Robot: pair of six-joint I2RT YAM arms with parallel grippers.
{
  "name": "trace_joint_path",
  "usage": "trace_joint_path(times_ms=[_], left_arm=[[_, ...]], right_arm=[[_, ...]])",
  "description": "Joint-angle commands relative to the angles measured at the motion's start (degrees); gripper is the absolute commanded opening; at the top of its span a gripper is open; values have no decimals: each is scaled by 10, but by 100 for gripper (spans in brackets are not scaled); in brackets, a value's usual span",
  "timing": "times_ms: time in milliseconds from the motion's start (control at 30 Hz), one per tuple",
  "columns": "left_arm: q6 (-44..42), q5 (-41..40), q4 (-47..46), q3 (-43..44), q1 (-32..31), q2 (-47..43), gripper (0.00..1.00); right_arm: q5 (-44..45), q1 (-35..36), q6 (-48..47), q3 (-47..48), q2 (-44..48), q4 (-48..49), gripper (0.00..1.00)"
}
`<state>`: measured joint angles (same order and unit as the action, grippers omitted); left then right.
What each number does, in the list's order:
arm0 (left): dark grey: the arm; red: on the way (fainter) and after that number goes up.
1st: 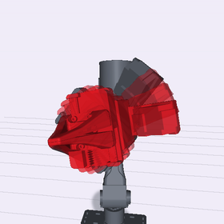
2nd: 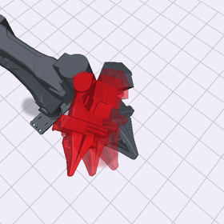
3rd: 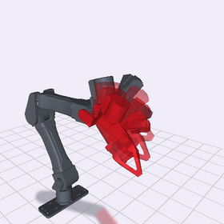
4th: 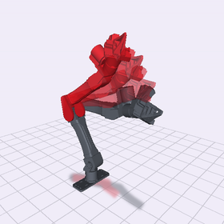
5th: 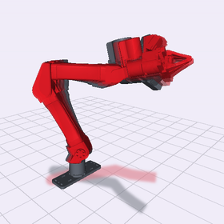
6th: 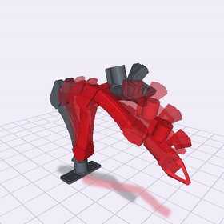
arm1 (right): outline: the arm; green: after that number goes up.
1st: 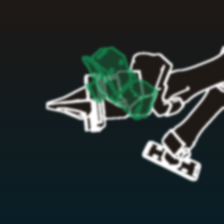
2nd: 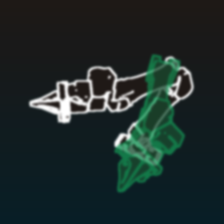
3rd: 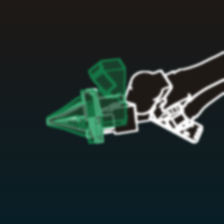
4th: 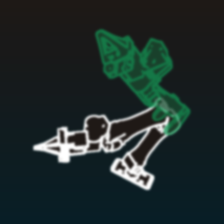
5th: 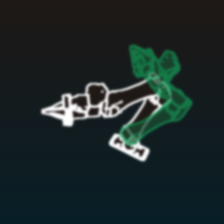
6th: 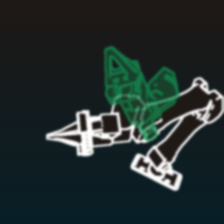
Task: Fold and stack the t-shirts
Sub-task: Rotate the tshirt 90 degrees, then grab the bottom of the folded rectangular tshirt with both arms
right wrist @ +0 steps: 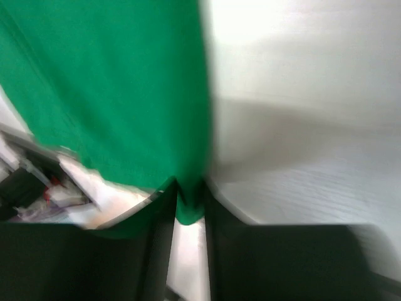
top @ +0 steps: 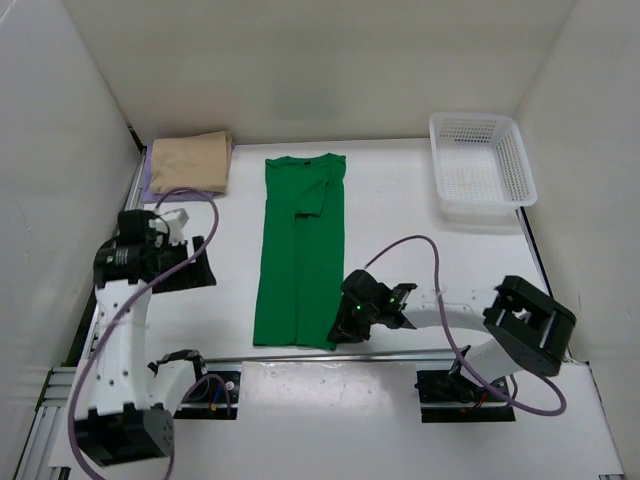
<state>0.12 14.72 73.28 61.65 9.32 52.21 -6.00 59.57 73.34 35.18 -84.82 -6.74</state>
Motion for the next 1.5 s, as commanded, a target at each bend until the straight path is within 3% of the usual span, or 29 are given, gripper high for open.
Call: trace_joint_path(times_ms=[0,33,67,133,233,300,433,500,667,767,900,1100,1233,1300,1467], left_arm=[[-1,65,-72,22,-70,50,89],[-1,50,-87,22,-131,57,89],[-1,37,-102,22,-161,57,89],[-1,-7,-159,0,-243,53,89],[-1,29,-232,-90,-298,29,90],[-1,20,-258,-98,-328,48,92],[-1,83,-282,-178,-322,128,85],[-1,66,-282,-229,-322,128,84],[-1,142,-300,-330,-322,144,84],[-1,196,-345,-330,-322,165,85],[-1,166,-351,-318,-303,192,88],[-1,155,-351,-342,-291,227,74],[-1,138,-344,-342,-291,227,67],[-1,132,-344,-342,-291,232,60],[-1,122,-344,-342,-291,237,29]], right_arm=[[34,-2,-105,-37,25,-73,43],[27,-2,-120,-26,32,-82,54],[27,-2,-143,-15,33,-111,56],[33,-2,-166,11,45,-134,56],[33,-2,-179,11,65,-146,53],[27,-2,-179,11,73,-141,52],[15,-2,-179,5,78,-133,49],[15,-2,-184,17,78,-133,49],[10,-2,-184,17,78,-138,45],[10,-2,-184,17,78,-144,44],[10,-2,-184,-3,84,-130,44],[-3,-2,-202,6,62,-108,46],[-27,-2,-215,19,49,-87,53],[-27,-2,-215,19,44,-87,54],[-27,-2,-220,39,21,-87,53]])
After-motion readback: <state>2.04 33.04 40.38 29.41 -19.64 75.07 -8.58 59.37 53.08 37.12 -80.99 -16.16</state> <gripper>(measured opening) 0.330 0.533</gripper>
